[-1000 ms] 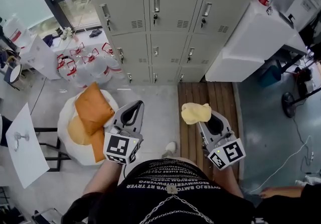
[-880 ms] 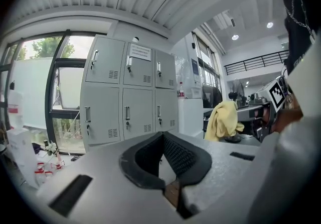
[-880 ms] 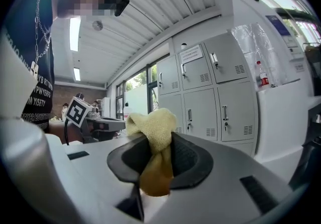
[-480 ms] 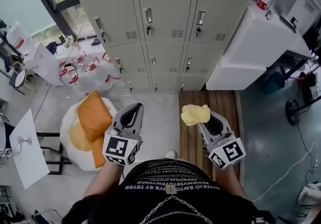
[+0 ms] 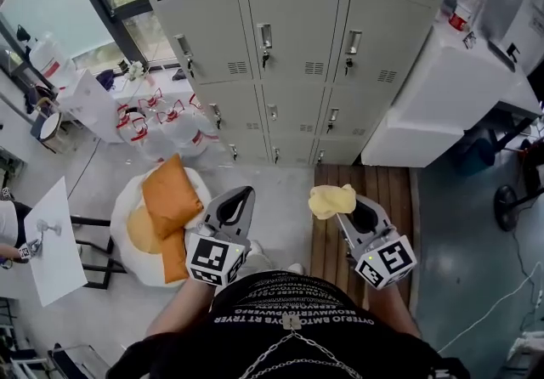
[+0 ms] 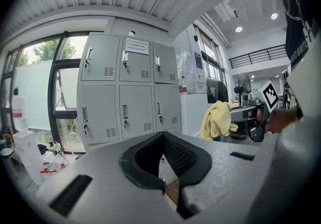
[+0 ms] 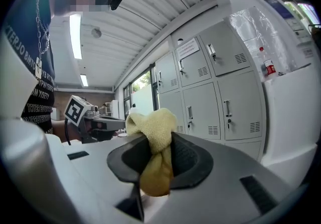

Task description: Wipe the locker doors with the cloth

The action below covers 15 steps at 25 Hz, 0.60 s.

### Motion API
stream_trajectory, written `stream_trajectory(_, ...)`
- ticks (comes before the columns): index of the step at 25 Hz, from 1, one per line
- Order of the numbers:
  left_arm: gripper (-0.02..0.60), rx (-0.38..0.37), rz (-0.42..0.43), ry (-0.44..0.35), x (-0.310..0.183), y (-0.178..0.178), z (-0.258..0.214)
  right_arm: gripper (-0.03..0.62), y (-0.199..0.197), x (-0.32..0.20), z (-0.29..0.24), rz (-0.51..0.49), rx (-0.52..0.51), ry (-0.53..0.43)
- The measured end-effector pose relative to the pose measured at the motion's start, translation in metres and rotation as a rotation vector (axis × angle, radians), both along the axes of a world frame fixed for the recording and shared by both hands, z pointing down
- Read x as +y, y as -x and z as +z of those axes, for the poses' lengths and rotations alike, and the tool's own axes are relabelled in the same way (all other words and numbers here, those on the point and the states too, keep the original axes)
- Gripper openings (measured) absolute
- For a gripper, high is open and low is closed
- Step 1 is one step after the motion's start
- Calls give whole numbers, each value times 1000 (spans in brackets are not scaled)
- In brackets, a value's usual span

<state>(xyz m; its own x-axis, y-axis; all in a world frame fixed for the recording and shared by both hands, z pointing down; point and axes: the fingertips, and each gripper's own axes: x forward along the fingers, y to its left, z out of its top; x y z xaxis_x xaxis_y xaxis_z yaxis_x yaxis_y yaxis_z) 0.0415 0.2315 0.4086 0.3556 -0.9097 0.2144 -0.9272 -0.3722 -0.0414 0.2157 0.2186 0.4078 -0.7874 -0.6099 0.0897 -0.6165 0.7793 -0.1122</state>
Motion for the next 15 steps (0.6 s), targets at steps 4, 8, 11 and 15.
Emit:
stream_trajectory(4, 3, -1, 3, 12, 2, 3, 2, 92, 2, 2, -8, 0, -9, -20)
stream_trajectory(8, 3, 9, 40, -1, -3, -9, 4, 91, -11, 1, -5, 50, -2, -25)
stream_trajectory(11, 3, 16, 68, -6, -10, -15, 5, 92, -21, -2, -2, 95, 9, -18)
stream_trajectory(15, 3, 46, 73, -34, -27, -18, -4, 91, -24, -11, -1, 126, 29, -16)
